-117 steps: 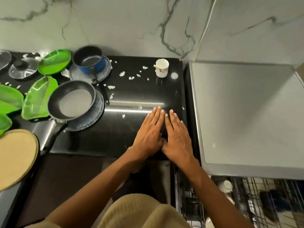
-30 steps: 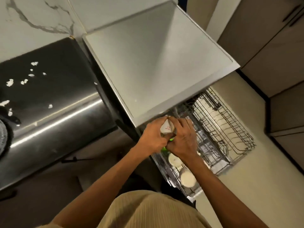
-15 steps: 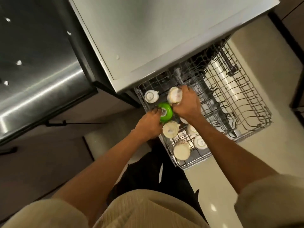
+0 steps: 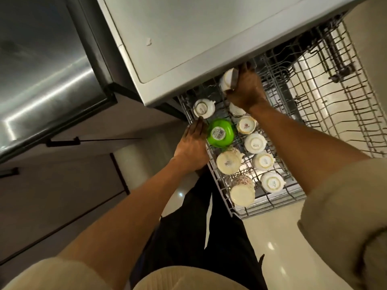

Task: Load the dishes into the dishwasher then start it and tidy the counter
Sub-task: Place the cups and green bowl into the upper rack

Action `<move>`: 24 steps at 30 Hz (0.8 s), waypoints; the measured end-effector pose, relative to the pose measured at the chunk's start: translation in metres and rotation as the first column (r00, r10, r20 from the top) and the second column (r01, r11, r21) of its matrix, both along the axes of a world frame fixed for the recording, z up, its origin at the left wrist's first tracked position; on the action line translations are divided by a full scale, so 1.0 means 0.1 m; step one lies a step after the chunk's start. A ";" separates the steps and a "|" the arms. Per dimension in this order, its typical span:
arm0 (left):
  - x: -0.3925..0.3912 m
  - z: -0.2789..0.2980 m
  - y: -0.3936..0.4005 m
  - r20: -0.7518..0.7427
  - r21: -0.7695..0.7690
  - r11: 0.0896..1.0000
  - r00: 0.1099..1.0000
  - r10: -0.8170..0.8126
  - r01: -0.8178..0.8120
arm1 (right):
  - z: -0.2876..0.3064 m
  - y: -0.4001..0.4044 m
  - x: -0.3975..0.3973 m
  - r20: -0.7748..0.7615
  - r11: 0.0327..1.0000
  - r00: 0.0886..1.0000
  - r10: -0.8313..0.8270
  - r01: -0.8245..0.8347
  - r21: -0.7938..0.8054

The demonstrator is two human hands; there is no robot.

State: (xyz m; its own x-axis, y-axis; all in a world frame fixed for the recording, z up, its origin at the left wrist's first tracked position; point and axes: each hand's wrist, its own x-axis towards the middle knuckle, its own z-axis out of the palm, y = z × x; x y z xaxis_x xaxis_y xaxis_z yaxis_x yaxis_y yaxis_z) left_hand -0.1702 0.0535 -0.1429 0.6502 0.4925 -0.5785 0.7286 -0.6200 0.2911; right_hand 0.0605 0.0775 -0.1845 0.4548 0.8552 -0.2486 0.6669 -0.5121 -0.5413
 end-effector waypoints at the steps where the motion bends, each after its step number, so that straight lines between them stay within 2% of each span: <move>1: -0.01 -0.02 0.00 0.007 0.015 1.000 1.000 -0.004 0.004 | -0.01 0.03 0.01 -0.009 1.000 1.000 -0.026 0.026 0.012; 6: -0.01 -0.07 0.03 -0.004 -0.004 1.000 1.000 -0.002 0.002 | -0.09 0.14 0.01 -0.061 0.994 0.994 -0.089 0.093 0.057; 14: -0.03 -0.16 0.02 0.019 0.003 1.000 1.000 -0.010 0.010 | -0.21 0.16 -0.02 0.066 0.999 0.998 -0.003 0.006 -0.045; 24: -0.03 -0.18 0.01 0.009 0.013 1.000 1.000 -0.013 0.013 | -0.37 0.11 -0.09 0.064 0.999 0.998 -0.005 0.008 -0.041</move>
State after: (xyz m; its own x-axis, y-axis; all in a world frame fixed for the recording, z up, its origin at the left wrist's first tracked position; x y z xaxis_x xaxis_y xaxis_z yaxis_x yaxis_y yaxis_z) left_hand -0.1727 0.0542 -0.1604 0.6615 0.4915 -0.5665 0.7181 -0.6328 0.2896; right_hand 0.0519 0.0883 -0.2212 0.4766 0.8415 -0.2543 0.6958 -0.5379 -0.4760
